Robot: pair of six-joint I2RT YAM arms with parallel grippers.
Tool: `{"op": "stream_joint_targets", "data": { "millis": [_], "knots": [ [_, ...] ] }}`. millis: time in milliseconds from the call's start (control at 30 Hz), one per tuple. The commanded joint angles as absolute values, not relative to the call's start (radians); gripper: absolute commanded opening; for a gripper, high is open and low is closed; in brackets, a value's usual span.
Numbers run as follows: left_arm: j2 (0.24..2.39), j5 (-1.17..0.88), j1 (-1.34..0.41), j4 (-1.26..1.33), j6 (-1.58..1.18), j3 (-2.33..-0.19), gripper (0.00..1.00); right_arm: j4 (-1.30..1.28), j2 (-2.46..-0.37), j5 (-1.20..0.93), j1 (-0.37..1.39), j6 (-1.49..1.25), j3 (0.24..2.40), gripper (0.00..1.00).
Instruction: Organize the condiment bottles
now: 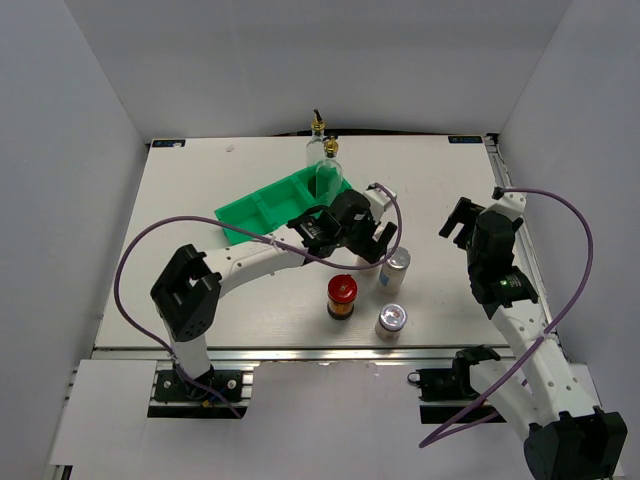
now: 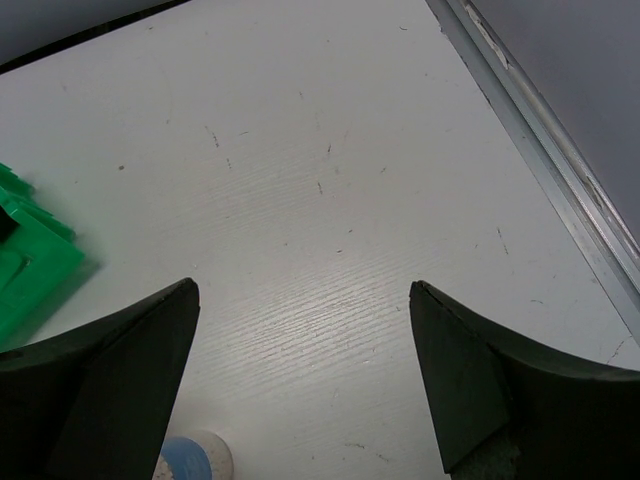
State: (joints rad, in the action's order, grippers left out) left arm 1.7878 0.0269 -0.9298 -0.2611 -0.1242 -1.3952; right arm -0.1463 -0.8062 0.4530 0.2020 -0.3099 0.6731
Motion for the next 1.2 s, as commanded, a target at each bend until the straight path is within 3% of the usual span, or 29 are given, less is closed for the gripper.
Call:
{"op": "stream_joint_targets", "data": {
  "millis": [0, 500, 633, 800, 967, 1033, 1167],
  "knots": [
    [1.733, 0.04, -0.94, -0.273, -0.106, -1.404, 0.98, -0.087, -0.807, 0.457, 0.193, -0.302, 0.675, 0.89],
    [1.896, 0.081, -0.94, -0.293, -0.071, -1.546, 0.95, -0.078, -0.811, 0.437, 0.193, -0.282, 0.676, 0.89],
    [1.922, 0.078, -0.942, -0.328, -0.075, -1.58, 0.81, -0.077, -0.804, 0.442, 0.192, -0.282, 0.67, 0.9],
    [1.875, 0.077, -0.94, -0.305, -0.084, -1.534, 0.53, -0.072, -0.801, 0.434, 0.192, -0.282, 0.667, 0.89],
    [1.816, 0.094, -0.94, -0.304, -0.074, -1.542, 0.37, -0.074, -0.801, 0.428, 0.192, -0.281, 0.666, 0.9],
    [1.77, 0.103, -0.94, -0.295, -0.068, -1.539, 0.25, -0.071, -0.799, 0.426, 0.192, -0.281, 0.663, 0.89],
    [1.678, 0.225, -0.94, -0.273, -0.064, -1.497, 0.14, -0.071, -0.807, 0.417, 0.192, -0.276, 0.663, 0.89]
  ]
}}
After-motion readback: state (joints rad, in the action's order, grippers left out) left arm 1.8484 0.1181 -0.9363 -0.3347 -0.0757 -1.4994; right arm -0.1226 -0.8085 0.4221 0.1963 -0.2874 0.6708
